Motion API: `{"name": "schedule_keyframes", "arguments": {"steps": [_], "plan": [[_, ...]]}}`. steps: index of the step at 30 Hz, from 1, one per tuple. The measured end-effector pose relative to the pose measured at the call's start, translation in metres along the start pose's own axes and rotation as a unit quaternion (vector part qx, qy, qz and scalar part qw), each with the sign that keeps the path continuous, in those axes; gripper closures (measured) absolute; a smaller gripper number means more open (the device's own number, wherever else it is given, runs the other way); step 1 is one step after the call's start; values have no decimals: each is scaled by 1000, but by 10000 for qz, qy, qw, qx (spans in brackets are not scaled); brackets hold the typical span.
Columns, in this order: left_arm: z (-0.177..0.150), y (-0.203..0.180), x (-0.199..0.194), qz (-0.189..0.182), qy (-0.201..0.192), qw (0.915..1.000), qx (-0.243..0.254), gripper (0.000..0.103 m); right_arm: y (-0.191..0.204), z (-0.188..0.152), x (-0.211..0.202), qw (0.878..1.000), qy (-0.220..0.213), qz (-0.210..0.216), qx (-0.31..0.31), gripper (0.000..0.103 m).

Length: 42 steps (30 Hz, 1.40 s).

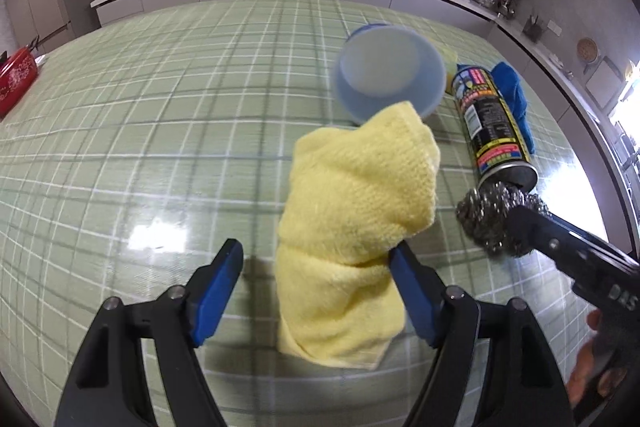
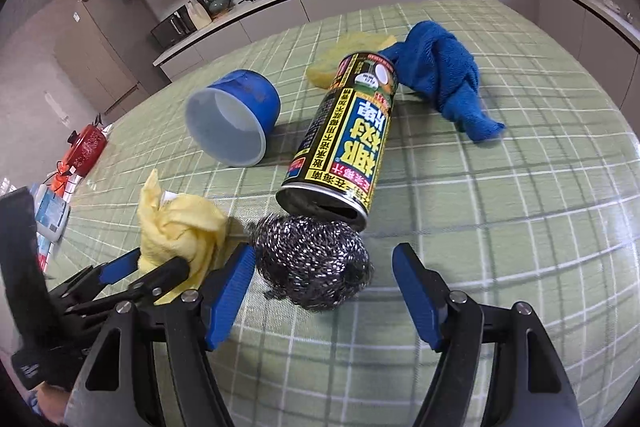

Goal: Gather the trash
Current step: 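Grasp the yellow cloth with left tool while right tool grasps the steel wool, then carry the yellow cloth and steel wool over the black bin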

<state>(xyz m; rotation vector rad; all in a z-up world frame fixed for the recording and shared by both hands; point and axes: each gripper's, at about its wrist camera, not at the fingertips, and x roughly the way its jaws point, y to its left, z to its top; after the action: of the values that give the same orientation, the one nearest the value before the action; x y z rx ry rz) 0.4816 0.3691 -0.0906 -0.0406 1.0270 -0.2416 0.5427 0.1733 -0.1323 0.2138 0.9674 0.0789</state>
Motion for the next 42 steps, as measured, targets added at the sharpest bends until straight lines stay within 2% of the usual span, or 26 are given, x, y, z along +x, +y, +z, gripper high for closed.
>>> {"name": "schedule_keyframes", "arguments": {"steps": [7,9,10,13,14,15,16,18,21,29,37,42], "plan": [[0,-8,-2,-98,-27,9999,108,26,7,0,15,9999,8,44,-113,30],[4,-13,2,-130,-20,9998,179,26,9,-1,17,9998,-23,44,-211,36],[7,-14,4,-131,-16,9997,196,26,10,-2,17,9996,-24,96,-269,49],[11,-17,13,-186,32,9997,168,27,12,-3,16,9993,-35,73,-370,54],[12,-16,14,-218,43,9997,110,33,13,-3,16,9991,-27,99,-405,56],[12,-15,13,-221,-29,9997,80,42,14,-4,14,9990,-34,123,-424,56],[13,-15,13,-273,-36,9996,56,47,14,-5,13,9990,-41,125,-437,57],[13,-13,11,-337,-58,9994,-22,54,12,-6,10,9990,-53,147,-425,58],[8,-12,5,-345,-120,9993,-80,59,9,-8,2,9990,-93,198,-386,58],[0,-18,-23,-263,-443,9985,-177,61,-4,-12,-26,9983,-298,297,-408,58],[-4,-56,-44,-237,-662,9975,-22,61,-25,-18,-61,9974,-431,386,-440,58],[-12,-85,-52,-251,-726,9970,-37,61,-58,-22,-88,9973,-500,367,-397,58]]}}
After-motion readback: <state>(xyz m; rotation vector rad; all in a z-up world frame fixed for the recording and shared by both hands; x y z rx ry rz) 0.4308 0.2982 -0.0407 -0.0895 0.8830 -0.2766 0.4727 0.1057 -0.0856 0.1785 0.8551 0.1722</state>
